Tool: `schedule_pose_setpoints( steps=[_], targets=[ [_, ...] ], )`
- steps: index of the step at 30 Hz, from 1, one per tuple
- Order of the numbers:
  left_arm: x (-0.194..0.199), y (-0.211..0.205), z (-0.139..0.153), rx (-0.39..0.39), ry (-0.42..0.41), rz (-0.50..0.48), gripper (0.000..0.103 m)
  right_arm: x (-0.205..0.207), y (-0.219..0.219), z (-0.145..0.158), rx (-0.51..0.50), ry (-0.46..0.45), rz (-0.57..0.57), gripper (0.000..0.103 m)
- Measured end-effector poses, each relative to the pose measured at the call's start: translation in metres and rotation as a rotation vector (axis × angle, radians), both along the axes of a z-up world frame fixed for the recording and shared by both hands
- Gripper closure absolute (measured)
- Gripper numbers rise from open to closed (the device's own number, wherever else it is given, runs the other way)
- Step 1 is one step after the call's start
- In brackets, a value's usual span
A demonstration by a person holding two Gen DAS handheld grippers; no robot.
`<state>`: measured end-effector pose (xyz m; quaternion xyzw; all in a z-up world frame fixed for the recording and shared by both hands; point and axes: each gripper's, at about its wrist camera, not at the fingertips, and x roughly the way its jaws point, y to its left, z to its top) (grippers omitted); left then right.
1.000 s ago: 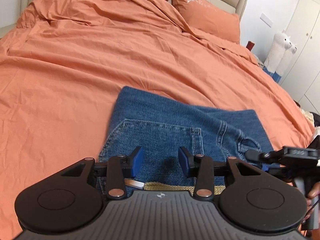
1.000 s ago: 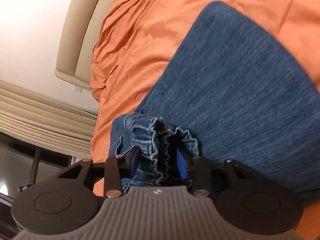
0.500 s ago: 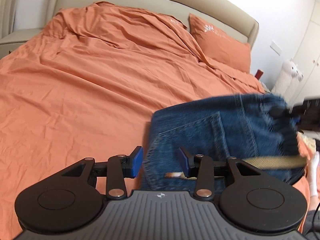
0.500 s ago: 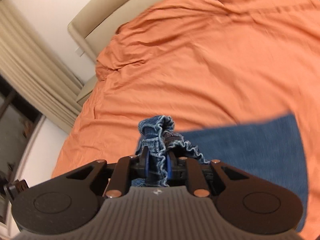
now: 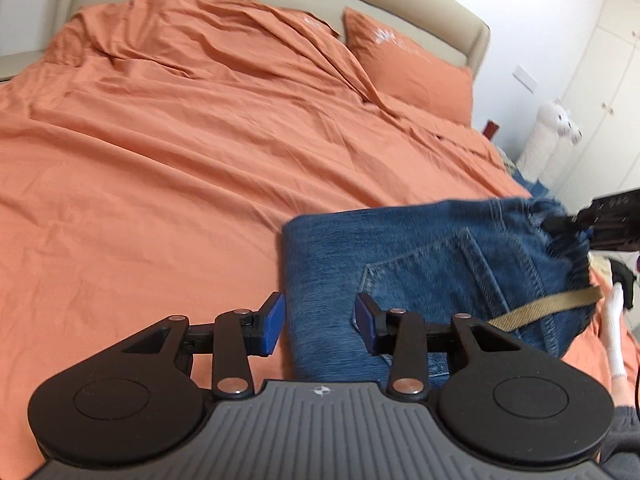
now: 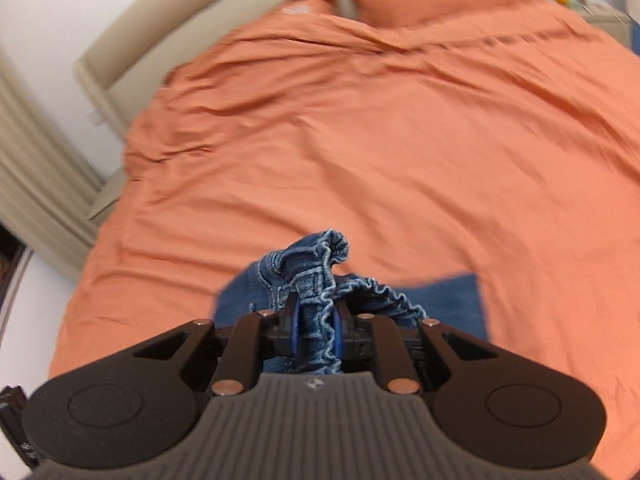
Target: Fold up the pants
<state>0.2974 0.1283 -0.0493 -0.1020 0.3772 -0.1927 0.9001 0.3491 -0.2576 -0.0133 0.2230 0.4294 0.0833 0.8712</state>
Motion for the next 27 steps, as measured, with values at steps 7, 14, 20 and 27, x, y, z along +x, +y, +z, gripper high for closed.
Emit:
schedule_pose_setpoints(
  steps=[7, 14, 20, 27],
  targets=[
    [0.012, -0.035, -0.036, 0.069, 0.047, -0.091, 0.057, -0.001, -0.054, -0.087, 0.035, 0.108, -0.082, 0.092],
    [0.021, -0.046, -0.057, 0.133, 0.084, -0.102, 0.057, 0.007, -0.063, -0.139, 0.059, 0.126, -0.112, 0.092],
    [0.005, -0.041, -0.035, 0.149, 0.049, -0.089, 0.057, -0.01, -0.056, -0.117, -0.001, 0.051, -0.106, 0.077],
    [-0.049, -0.041, 0.0, 0.184, -0.024, -0.136, 0.057, -0.088, -0.05, -0.072, -0.111, -0.153, -0.097, 0.078]
  ],
)
